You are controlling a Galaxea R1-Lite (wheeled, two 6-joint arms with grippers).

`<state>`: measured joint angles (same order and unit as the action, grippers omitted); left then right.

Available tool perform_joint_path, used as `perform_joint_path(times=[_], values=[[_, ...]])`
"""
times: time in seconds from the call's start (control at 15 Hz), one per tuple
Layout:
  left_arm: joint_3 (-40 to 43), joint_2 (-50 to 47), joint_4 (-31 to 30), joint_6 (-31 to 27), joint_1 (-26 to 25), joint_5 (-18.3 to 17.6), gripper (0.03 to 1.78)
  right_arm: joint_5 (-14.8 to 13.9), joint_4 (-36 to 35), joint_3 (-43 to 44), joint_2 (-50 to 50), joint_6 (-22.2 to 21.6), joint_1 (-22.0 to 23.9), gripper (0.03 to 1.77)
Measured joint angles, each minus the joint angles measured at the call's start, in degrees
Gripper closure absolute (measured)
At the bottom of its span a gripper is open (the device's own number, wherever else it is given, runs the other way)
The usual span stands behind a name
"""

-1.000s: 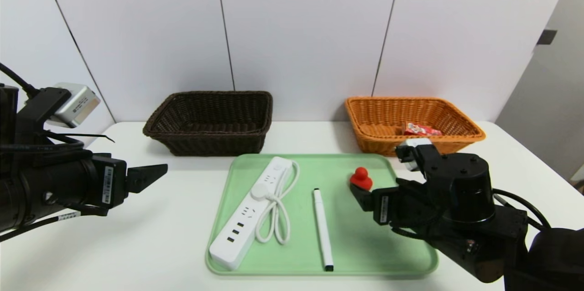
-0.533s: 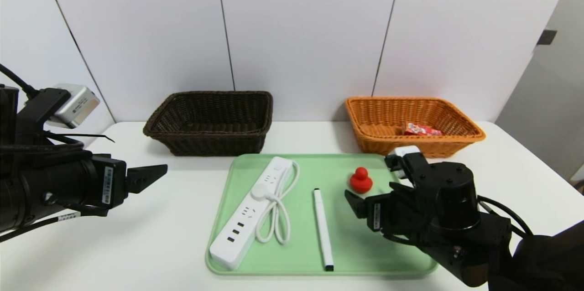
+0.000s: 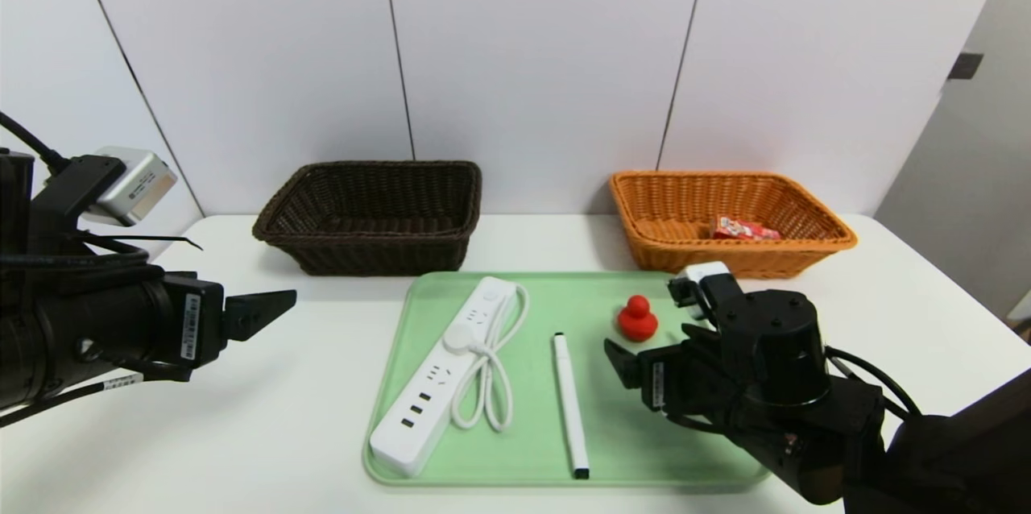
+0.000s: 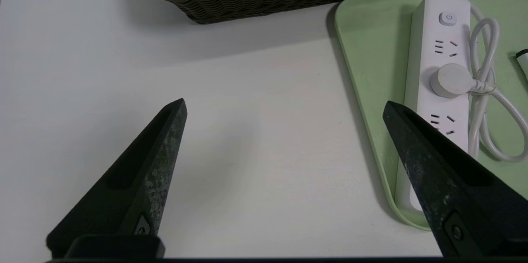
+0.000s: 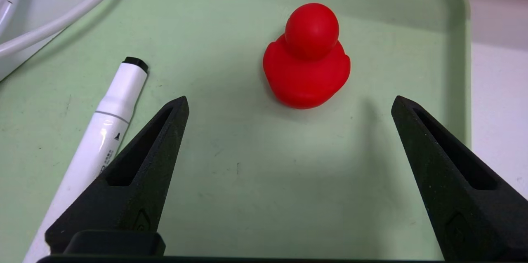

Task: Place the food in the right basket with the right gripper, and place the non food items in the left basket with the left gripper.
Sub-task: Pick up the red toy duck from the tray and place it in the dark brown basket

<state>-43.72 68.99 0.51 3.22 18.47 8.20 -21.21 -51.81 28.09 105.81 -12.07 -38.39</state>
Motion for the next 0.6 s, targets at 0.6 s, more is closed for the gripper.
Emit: perform_joint_path(times=[0.6], values=[[0.0,0.0,0.0,-0.1,0.0,0.0,0.12,0.0,-4.6,1.3,4.2,0.7,0.6,0.1]])
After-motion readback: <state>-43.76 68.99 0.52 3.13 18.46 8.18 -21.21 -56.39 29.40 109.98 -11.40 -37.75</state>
